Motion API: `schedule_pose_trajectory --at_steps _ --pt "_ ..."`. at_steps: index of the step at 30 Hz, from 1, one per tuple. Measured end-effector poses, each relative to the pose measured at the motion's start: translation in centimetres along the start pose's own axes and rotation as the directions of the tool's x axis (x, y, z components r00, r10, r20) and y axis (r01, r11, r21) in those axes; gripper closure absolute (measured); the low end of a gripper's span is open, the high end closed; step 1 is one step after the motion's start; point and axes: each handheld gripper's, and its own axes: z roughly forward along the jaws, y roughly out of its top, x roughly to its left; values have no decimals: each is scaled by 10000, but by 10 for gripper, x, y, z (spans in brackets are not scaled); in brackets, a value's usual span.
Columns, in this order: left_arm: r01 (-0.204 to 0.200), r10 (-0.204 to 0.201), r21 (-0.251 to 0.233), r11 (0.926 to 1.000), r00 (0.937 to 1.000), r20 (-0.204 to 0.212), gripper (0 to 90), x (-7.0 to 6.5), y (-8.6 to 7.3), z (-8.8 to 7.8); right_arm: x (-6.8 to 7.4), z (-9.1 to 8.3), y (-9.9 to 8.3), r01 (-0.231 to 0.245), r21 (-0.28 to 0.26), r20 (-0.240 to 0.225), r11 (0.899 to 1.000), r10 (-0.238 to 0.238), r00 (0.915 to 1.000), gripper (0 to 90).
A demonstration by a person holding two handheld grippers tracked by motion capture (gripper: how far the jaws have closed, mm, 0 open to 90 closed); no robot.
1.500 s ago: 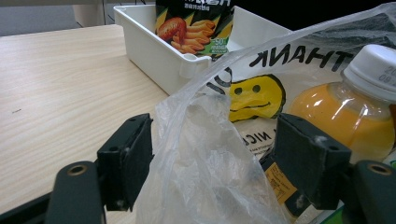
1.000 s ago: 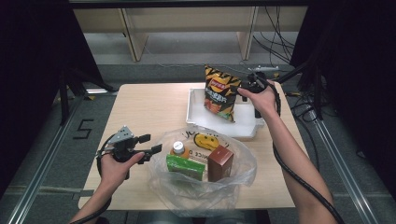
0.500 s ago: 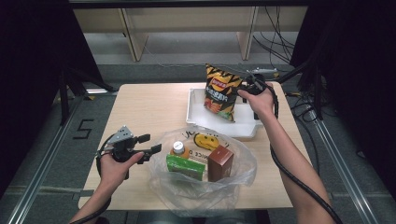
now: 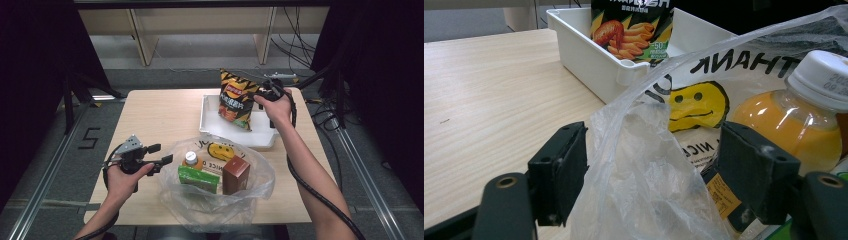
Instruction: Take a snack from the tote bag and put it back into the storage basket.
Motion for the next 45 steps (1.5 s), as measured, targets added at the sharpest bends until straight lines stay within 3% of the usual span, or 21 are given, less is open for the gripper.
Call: schedule_pose_trajectory --at_steps 11,13,14,21,25,27,33,44,45 --pt "10 -10 2 10000 10000 6 278 0 0 0 1 -3 3 553 225 64 9982 -555 9984 900" --pt "3 -3 19 10000 10000 -14 278 0 0 0 2 -3 4 619 279 12 9977 -619 9981 900" --pt "3 -3 15 10000 10000 -17 278 0 0 0 0 -2 5 906 150 -6 9958 -906 9959 900" --pt "-12 12 38 10000 10000 -25 278 1 0 0 2 -5 13 1077 58 -98 9942 -1076 9941 900" --pt "-1 1 42 10000 10000 -19 278 0 0 1 1 -5 18 1507 -52 -22 9886 -1507 9886 900" --pt "12 -12 35 10000 10000 -18 278 0 0 1 1 -5 21 1412 24 8 9900 -1412 9900 900" --pt "-98 98 36 9999 9999 42 278 1 -1 1 -3 -1 26 2090 -78 47 9779 -2090 9779 895" --pt "-120 120 87 9999 9999 20 278 0 -1 1 -13 1 23 2279 72 731 9737 -2278 9710 839" --pt "-136 136 95 9999 9999 33 278 0 -1 1 -14 1 22 2077 160 754 9781 -2083 9752 832"
